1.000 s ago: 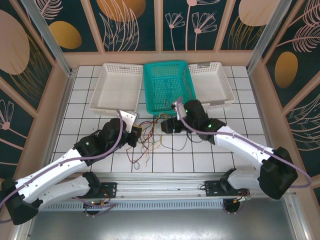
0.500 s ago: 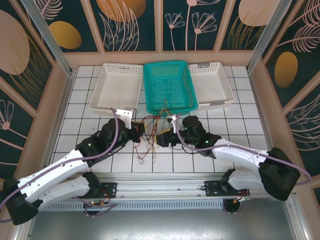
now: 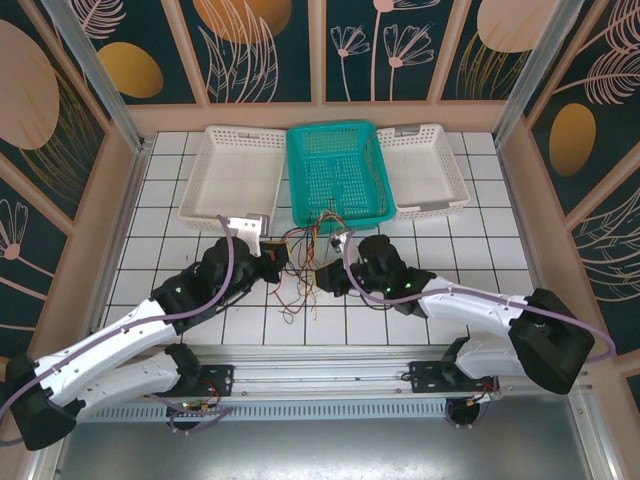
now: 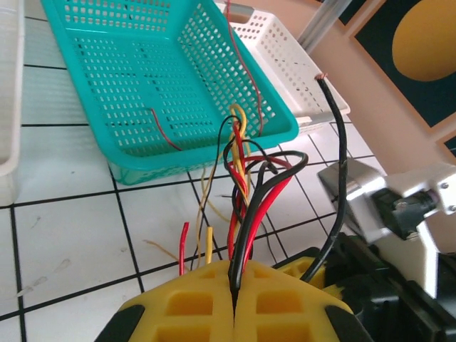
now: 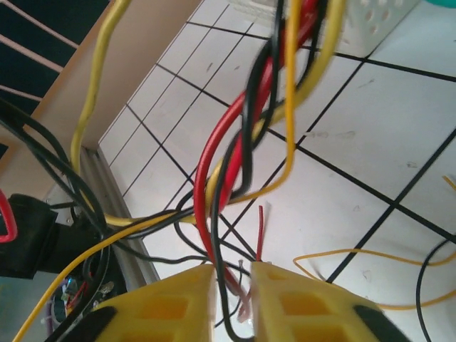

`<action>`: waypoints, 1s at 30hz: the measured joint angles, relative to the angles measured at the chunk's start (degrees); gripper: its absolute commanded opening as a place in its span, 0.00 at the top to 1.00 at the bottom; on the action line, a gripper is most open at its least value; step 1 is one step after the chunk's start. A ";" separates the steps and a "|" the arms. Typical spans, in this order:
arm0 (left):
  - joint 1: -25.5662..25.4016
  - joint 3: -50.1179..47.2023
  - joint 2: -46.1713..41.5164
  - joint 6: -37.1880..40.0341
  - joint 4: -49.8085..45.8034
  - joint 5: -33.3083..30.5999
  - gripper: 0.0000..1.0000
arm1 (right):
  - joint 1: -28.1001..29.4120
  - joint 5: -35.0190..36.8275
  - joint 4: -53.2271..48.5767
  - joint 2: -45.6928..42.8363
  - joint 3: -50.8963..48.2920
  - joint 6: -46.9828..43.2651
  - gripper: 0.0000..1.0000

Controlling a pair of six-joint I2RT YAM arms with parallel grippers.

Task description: Untangle the cables

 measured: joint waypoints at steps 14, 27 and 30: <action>0.00 3.28 -0.94 3.04 -12.04 -10.58 1.00 | -1.88 12.07 -13.20 -10.21 -0.13 -1.75 1.00; -0.22 4.98 -0.52 5.66 -20.76 -17.62 1.00 | -29.44 14.99 -28.70 -27.30 -0.42 2.01 1.00; -0.22 5.22 -0.28 5.99 -21.90 -18.82 1.00 | -33.53 15.15 -32.63 -29.46 -0.24 2.47 1.00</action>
